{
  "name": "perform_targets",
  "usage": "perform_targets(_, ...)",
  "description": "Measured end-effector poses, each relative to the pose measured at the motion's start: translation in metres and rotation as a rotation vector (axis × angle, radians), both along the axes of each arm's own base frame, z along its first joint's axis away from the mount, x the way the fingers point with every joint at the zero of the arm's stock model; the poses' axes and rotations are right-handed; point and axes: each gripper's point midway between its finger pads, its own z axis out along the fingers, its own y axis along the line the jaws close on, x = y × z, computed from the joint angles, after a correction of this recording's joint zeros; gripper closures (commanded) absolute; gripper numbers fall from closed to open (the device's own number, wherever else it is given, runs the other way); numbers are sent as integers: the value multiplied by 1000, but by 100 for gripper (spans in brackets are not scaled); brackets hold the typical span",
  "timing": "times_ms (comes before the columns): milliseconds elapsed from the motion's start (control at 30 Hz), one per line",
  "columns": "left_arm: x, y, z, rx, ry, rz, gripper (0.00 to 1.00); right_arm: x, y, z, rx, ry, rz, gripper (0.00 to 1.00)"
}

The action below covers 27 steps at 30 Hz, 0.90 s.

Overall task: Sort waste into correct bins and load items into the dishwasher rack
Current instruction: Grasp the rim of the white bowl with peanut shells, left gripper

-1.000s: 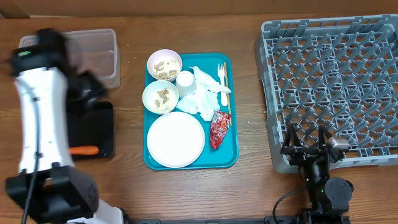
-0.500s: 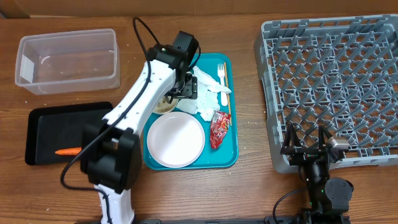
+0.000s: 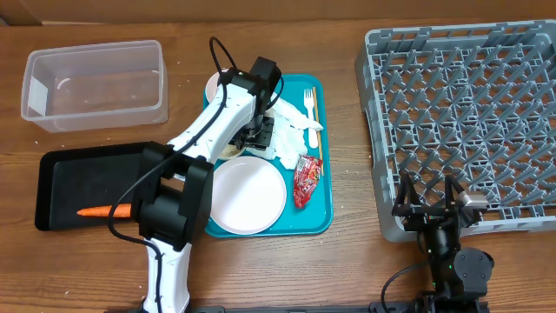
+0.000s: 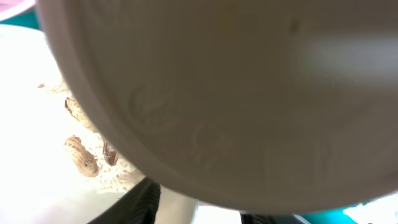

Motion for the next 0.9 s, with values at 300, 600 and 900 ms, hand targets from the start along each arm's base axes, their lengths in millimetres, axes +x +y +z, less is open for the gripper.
perform_targets(300, 2, 5, 1, 31, -9, -6, 81, 0, 0, 0, 0, 0, 0, 0)
perform_targets(600, -3, 6, 1, 42, 8, -21, 96, 0, 0, 0, 0, -1, 0, 0)
perform_targets(900, -17, 13, 30, 61, 52, -7, 96, 0, 0, 0, 0, 0, 0, 0)
